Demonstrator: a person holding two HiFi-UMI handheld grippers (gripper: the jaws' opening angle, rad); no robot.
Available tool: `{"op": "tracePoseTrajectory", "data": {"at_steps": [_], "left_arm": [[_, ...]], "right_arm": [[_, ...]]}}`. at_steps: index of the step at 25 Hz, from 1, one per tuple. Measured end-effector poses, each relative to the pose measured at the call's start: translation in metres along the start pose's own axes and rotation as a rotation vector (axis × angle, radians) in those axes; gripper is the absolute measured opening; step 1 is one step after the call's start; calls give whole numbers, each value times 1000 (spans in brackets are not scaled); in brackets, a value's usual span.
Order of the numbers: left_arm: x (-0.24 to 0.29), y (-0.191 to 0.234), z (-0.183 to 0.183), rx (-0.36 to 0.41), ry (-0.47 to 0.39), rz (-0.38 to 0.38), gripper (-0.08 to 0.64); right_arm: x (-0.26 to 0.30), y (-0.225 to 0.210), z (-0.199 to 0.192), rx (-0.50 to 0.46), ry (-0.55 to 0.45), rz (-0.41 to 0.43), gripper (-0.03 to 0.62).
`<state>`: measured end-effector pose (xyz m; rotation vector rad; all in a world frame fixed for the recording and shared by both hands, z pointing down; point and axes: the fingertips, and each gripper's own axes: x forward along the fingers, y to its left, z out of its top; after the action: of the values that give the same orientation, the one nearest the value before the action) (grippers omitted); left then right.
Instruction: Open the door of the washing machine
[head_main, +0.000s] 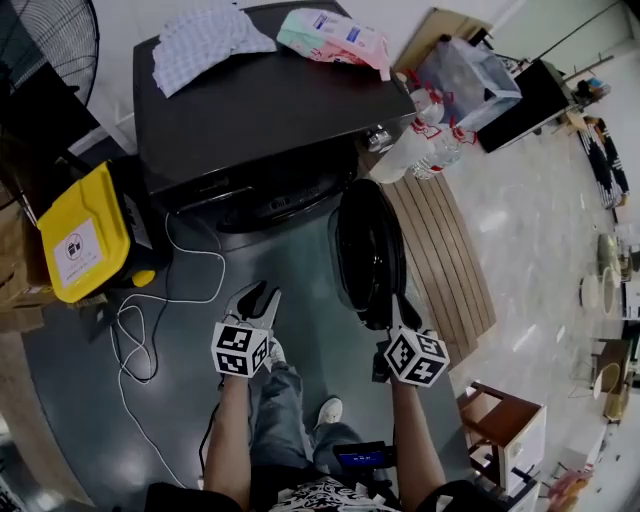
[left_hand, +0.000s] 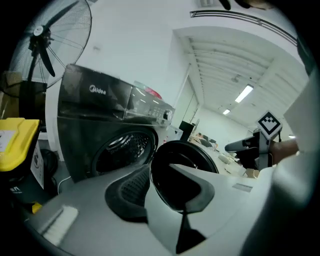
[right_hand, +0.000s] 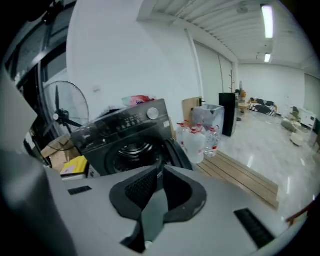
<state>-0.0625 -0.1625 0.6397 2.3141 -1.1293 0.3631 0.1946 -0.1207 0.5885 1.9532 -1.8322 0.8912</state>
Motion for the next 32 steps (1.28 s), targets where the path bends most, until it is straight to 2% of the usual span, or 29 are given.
{"op": "tracePoseTrajectory", "data": {"at_steps": [2, 6, 9, 11, 14, 21, 24, 32], "left_arm": [[-20, -20, 19, -6, -65, 2, 118], [-68, -83, 46, 19, -171, -2, 127], [-108, -130, 52, 32, -208, 61, 93], [-135, -163, 53, 38, -232, 107, 76], [-174, -214, 63, 57, -273, 149, 72], [-247, -274, 80, 34, -342, 217, 21], [-257, -283, 84, 82, -343, 227, 21], [-282, -281, 81, 63, -365, 235, 21]], "right_arm": [[-22, 23, 9, -47, -38, 90, 5], [-85, 46, 17, -80, -113, 270, 3], [-141, 46, 18, -93, -139, 349, 3], [-183, 42, 17, -138, -163, 385, 3], [-244, 30, 16, -228, -215, 402, 3], [-323, 17, 26, -213, -306, 417, 2], [-336, 21, 31, -204, -333, 426, 2], [-352, 43, 16, -245, -307, 445, 2]]}}
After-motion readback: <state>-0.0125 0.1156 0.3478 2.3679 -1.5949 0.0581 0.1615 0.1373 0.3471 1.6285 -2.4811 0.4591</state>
